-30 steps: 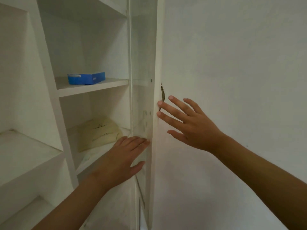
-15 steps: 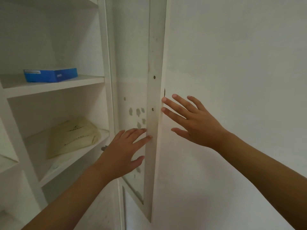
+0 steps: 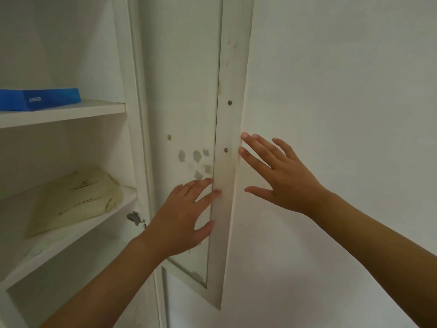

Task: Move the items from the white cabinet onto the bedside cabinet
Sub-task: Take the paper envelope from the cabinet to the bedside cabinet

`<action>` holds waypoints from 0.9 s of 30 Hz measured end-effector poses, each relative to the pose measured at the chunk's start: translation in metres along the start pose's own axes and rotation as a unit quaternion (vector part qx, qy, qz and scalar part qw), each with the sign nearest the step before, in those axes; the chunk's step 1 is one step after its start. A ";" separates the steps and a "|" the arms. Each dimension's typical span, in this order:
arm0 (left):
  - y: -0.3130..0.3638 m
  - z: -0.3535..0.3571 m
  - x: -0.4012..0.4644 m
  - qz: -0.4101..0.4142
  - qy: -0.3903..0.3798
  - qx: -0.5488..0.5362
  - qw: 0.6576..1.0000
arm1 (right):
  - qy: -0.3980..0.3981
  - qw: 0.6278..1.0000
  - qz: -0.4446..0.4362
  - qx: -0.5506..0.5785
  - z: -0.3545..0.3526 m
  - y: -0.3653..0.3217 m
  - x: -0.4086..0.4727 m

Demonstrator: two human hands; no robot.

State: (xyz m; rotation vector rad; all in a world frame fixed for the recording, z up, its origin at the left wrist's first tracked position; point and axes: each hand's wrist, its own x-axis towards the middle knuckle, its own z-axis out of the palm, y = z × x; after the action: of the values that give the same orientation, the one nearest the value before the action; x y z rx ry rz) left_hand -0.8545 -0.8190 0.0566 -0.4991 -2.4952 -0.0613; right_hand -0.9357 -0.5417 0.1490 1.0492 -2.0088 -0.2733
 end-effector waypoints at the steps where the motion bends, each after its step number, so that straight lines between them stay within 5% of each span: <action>1: 0.001 0.003 0.004 -0.003 0.001 0.001 1.000 | 0.002 1.000 0.002 0.003 0.005 0.003 0.000; 14: 0.004 0.048 0.058 -0.043 -0.023 -0.016 0.999 | -0.004 1.000 0.019 0.021 0.061 0.050 0.008; 27: 0.010 0.049 0.044 -0.088 -0.056 -0.006 0.995 | 0.073 0.992 0.033 0.098 0.079 0.045 0.005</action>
State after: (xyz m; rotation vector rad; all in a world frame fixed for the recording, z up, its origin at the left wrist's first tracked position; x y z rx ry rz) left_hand -0.9108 -0.7875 0.0402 -0.2944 -2.6452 -0.1202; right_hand -1.0226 -0.5311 0.1257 1.0878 -1.9625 0.0355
